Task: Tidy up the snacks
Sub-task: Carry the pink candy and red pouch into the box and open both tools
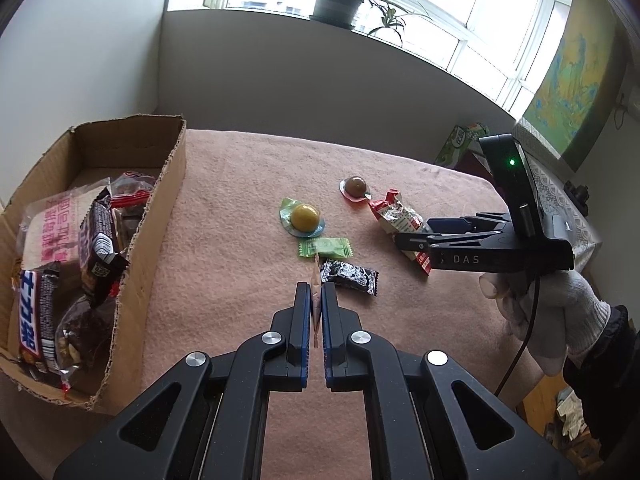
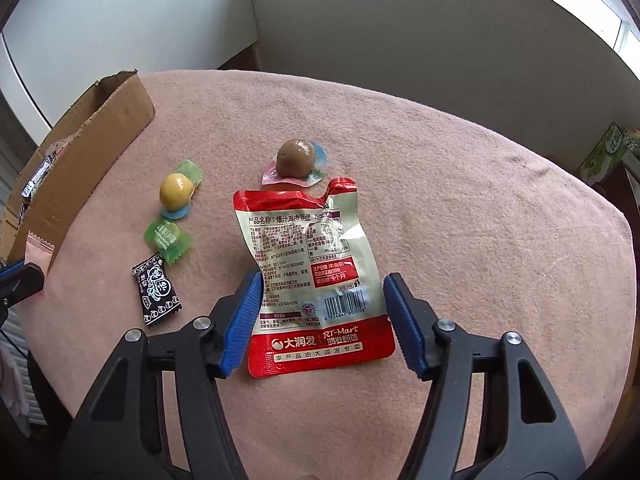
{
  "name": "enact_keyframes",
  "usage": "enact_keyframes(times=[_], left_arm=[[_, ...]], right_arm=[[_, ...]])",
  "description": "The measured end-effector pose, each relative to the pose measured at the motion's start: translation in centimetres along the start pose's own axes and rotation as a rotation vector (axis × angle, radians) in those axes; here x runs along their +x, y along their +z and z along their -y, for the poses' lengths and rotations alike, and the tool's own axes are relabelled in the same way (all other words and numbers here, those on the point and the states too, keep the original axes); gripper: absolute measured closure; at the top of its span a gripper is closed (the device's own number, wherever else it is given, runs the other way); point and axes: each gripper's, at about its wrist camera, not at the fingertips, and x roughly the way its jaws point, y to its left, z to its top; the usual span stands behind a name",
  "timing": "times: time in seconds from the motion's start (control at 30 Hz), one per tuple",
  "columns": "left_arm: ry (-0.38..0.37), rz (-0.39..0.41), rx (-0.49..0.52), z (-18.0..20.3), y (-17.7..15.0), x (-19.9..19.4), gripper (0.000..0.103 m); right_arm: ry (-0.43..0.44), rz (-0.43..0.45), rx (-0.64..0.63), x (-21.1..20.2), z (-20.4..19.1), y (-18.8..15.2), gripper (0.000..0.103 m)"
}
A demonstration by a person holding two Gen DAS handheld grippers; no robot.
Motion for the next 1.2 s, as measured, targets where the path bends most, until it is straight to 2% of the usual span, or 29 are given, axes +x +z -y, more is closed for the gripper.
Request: enact_keyframes(times=[0.3,0.63,0.9,1.2], left_arm=[[0.024,0.056,0.003,-1.1,0.6,-3.1,0.099],[0.094,0.116,-0.005,-4.2,0.9,-6.1,0.099],[0.174,0.136,-0.034,-7.8,1.1,-7.4,0.099],[0.258,0.143,-0.026,-10.1,1.2,-7.9,0.099]], right_arm=[[0.006,0.073,-0.049,-4.2,-4.1,0.8,0.040],[0.093,0.149,-0.103,-6.6,-10.2,4.6,0.040],[0.138,0.166,-0.146,-5.8,-15.6,7.9,0.040],[0.188,0.149,-0.151,-3.4,-19.7,11.3,0.039]])
